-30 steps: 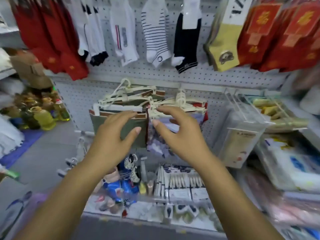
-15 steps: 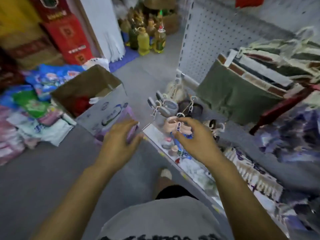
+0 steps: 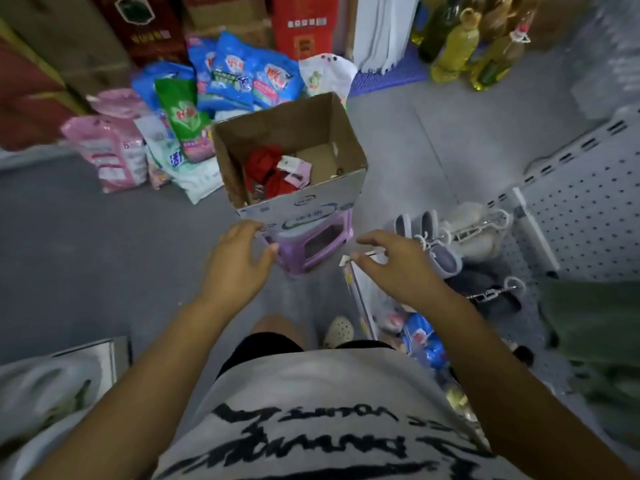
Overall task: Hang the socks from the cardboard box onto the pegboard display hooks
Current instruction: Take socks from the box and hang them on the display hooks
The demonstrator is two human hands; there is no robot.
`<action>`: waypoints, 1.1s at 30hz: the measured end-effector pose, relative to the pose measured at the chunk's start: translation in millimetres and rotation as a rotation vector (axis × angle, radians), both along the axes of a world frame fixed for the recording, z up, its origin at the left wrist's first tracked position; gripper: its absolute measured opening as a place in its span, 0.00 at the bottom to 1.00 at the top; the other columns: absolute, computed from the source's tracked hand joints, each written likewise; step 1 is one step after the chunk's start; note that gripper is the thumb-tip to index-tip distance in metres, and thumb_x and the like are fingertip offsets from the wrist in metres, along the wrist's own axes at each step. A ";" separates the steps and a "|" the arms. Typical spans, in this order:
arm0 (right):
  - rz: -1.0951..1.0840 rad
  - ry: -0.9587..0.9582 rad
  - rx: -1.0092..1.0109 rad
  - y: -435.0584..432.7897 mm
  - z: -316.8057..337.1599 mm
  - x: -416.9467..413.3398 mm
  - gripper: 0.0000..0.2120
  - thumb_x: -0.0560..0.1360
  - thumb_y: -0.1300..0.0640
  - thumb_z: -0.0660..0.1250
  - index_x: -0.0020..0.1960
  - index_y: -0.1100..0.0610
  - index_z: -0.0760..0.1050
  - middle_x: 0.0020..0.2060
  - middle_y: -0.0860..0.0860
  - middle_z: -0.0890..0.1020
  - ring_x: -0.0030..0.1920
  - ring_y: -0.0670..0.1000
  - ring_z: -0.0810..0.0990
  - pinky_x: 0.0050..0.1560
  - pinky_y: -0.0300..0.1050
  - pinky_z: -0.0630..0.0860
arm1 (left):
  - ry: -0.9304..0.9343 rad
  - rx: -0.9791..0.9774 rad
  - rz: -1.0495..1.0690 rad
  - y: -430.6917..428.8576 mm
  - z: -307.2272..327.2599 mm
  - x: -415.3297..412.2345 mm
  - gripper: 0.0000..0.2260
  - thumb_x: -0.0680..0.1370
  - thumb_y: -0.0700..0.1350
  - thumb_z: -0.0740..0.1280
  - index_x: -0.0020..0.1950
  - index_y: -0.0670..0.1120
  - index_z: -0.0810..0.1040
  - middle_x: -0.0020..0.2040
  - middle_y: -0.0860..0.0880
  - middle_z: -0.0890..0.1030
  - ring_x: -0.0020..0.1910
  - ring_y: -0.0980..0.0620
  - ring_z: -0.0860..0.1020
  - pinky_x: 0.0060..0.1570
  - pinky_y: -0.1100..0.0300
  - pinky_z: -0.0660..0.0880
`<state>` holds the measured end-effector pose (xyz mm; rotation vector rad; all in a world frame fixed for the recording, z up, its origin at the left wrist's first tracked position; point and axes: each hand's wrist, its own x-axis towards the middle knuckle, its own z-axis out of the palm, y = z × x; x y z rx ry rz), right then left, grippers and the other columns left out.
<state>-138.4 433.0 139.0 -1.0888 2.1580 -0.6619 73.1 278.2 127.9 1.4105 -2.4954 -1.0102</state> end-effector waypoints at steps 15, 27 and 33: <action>-0.139 -0.102 0.153 -264.4 -55.9 -73.1 0.16 0.79 0.49 0.69 0.63 0.56 0.80 0.58 0.51 0.83 0.54 0.46 0.78 0.54 0.39 0.71 | -0.132 0.276 0.179 -216.0 -68.0 -31.4 0.31 0.82 0.53 0.66 0.79 0.38 0.61 0.77 0.37 0.66 0.75 0.38 0.66 0.72 0.48 0.64; -0.163 -0.330 0.469 -418.8 -224.8 -48.0 0.19 0.81 0.45 0.64 0.67 0.56 0.74 0.61 0.57 0.80 0.61 0.58 0.79 0.62 0.55 0.76 | -0.105 0.459 0.254 -341.8 -166.7 -56.4 0.18 0.86 0.48 0.60 0.44 0.36 0.77 0.42 0.38 0.81 0.43 0.39 0.79 0.46 0.48 0.76; -0.230 -0.201 0.532 -454.0 -317.4 -42.2 0.19 0.78 0.39 0.65 0.57 0.53 0.75 0.52 0.55 0.83 0.51 0.57 0.81 0.47 0.48 0.75 | 0.013 0.523 0.277 -344.1 -183.0 -45.5 0.18 0.85 0.47 0.62 0.49 0.33 0.81 0.45 0.34 0.83 0.47 0.37 0.82 0.51 0.40 0.78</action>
